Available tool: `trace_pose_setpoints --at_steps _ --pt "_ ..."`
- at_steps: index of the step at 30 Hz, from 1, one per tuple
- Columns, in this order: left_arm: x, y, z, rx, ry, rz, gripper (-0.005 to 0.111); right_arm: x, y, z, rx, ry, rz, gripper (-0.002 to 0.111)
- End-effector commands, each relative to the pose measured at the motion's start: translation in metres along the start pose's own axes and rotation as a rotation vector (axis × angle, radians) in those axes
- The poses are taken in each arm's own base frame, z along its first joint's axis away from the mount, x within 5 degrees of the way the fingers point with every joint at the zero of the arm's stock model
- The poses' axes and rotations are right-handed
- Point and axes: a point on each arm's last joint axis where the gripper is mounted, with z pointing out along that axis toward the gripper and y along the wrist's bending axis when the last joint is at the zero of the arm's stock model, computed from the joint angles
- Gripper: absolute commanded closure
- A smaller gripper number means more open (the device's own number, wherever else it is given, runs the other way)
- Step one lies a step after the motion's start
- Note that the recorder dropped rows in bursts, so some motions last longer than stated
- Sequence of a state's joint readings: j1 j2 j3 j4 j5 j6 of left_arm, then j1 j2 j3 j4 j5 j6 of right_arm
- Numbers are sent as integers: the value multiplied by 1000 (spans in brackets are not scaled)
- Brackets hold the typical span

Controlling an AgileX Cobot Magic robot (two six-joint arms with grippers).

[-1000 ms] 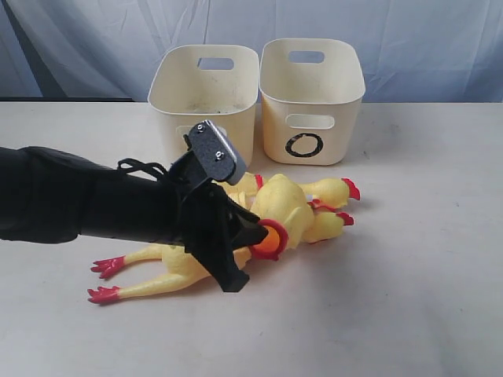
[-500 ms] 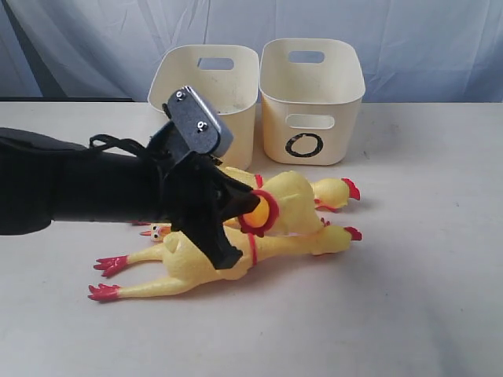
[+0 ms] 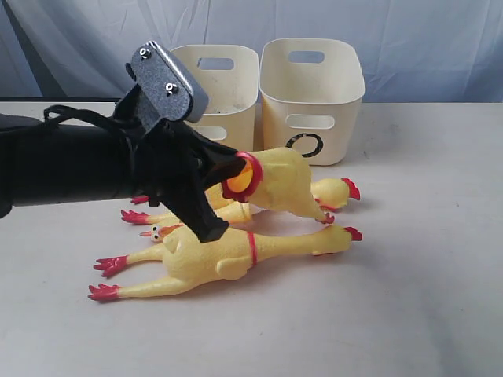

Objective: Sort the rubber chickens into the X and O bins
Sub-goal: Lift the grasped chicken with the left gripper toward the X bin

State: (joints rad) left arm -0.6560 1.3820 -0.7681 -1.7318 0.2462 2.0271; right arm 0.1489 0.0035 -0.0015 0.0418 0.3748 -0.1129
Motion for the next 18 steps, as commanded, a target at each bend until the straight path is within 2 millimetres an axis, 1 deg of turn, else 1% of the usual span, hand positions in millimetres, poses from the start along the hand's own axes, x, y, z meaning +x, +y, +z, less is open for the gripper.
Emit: trace_pose_setpoints --at_steps 1,10,18 --pt "-8 0 -9 -24 -33 -9 107 -1 0 0 -3 -14 -6 109" --pt "-13 2 -17 -50 -53 -9 107 -1 0 0 -3 -14 -6 109" --pt "-15 -3 -17 12 -79 -169 107 -1 0 0 -3 -14 -6 109"
